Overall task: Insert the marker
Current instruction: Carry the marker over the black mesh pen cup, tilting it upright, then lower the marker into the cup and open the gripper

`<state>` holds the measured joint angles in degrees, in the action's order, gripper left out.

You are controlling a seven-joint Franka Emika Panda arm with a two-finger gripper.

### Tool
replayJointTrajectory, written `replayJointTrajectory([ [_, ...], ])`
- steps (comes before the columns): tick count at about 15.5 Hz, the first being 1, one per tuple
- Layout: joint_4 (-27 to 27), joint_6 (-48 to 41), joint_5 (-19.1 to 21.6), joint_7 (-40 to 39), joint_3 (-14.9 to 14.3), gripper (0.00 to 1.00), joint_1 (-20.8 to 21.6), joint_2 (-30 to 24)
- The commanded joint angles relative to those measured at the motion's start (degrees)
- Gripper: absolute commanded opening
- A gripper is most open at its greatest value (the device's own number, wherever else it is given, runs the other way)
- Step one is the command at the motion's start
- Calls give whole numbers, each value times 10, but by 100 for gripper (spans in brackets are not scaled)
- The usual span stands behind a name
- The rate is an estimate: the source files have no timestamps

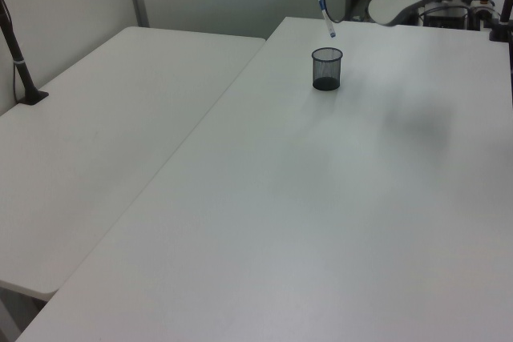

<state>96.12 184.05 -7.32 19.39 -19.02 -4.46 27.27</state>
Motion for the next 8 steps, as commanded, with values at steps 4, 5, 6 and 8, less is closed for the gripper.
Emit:
replayJointTrajectory([
  [4,68,57,-10,-26,-3,7,23,7],
  [5,70,56,-10,-26,-3,13,24,7],
  [6,70,56,-10,-26,-2,19,24,7],
  [8,70,54,-9,-25,2,47,25,7],
])
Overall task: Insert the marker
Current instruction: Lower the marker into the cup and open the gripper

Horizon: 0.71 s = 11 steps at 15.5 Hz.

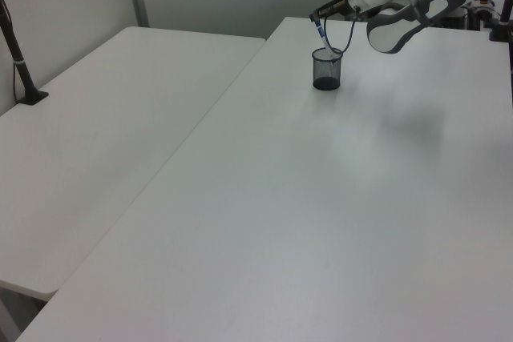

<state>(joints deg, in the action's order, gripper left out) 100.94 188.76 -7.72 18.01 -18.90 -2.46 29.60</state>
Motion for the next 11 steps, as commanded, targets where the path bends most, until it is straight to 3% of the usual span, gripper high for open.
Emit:
replayJointTrajectory([
  [1,22,6,-2,-10,2,61,6,-17],
  [4,22,4,8,-8,2,100,20,-19],
  [11,29,-17,11,39,2,100,32,-36],
])
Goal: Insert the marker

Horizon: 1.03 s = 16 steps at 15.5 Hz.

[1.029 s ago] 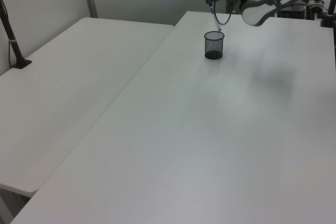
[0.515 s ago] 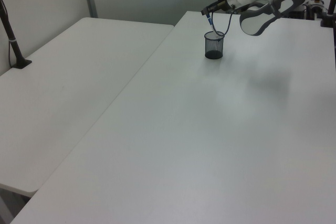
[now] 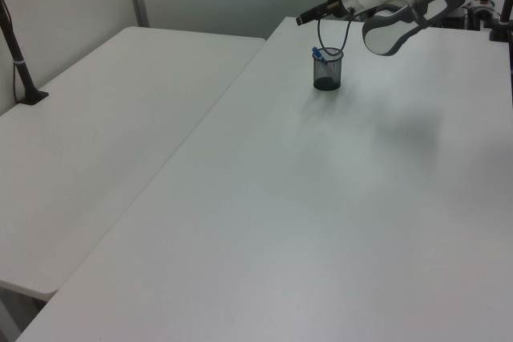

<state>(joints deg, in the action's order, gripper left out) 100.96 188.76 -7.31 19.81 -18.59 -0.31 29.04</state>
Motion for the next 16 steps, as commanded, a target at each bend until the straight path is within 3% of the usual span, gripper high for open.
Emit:
replayJointTrajectory([
  [1,29,-43,7,26,-1,100,12,-40],
  [5,18,-294,7,28,0,100,48,-113],
  [6,7,-399,8,28,0,100,73,-133],
  [9,-22,-584,27,28,2,100,125,-155],
  [13,-63,-788,61,11,2,100,173,-168],
  [16,-48,-859,85,-52,2,100,184,-209],
])
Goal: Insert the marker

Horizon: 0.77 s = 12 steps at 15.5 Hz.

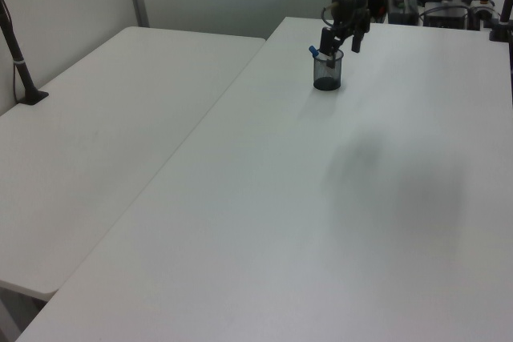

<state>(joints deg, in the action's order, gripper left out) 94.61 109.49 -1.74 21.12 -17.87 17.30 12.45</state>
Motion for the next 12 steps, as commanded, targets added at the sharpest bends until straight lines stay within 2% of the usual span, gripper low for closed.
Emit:
replayJointTrajectory([
  [1,27,-68,31,-92,-5,100,10,-57],
  [4,30,-81,31,-136,-10,100,-1,-97],
  [7,41,-118,31,-142,-12,100,4,-109],
  [12,40,-121,30,-68,-14,100,-6,-133],
])
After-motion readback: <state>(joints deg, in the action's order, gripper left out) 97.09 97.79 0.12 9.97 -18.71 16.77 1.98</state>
